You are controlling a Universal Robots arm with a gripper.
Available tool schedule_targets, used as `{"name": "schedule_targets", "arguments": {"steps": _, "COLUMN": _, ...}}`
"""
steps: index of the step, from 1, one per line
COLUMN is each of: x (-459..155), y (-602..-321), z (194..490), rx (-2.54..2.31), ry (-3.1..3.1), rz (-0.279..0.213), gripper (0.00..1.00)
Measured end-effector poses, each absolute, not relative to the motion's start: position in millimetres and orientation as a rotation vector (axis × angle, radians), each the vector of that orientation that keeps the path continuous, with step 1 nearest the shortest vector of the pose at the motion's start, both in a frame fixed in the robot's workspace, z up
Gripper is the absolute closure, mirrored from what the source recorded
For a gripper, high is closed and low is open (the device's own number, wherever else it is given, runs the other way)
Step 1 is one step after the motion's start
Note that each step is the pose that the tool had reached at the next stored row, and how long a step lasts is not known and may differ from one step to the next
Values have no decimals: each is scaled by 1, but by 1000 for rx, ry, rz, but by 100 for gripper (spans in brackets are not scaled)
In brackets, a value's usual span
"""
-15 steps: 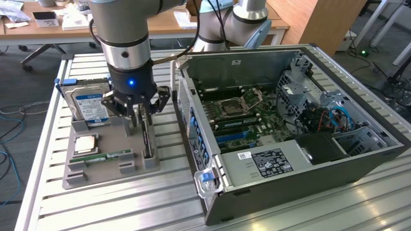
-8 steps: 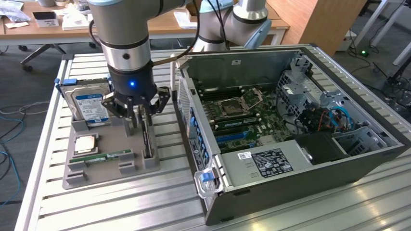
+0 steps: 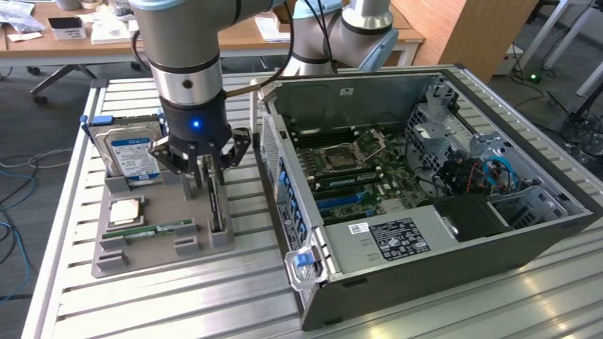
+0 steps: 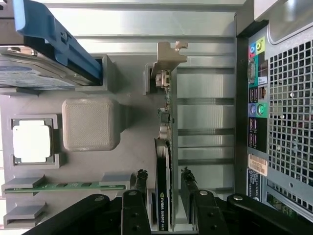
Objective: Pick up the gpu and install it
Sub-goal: 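Pick up the gpu and move the gpu toward the slot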
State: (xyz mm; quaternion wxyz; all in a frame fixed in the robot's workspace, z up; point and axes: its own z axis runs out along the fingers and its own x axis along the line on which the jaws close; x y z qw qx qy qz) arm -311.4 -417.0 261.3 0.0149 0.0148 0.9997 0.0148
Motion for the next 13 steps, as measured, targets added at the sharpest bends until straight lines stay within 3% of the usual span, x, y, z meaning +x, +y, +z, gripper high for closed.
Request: {"name": "schedule_targets", "arguments": {"steps": 13, "x": -311, "y": -417, "z": 245, "rx": 39, "ry": 3111, "rz": 46, "gripper": 58}}
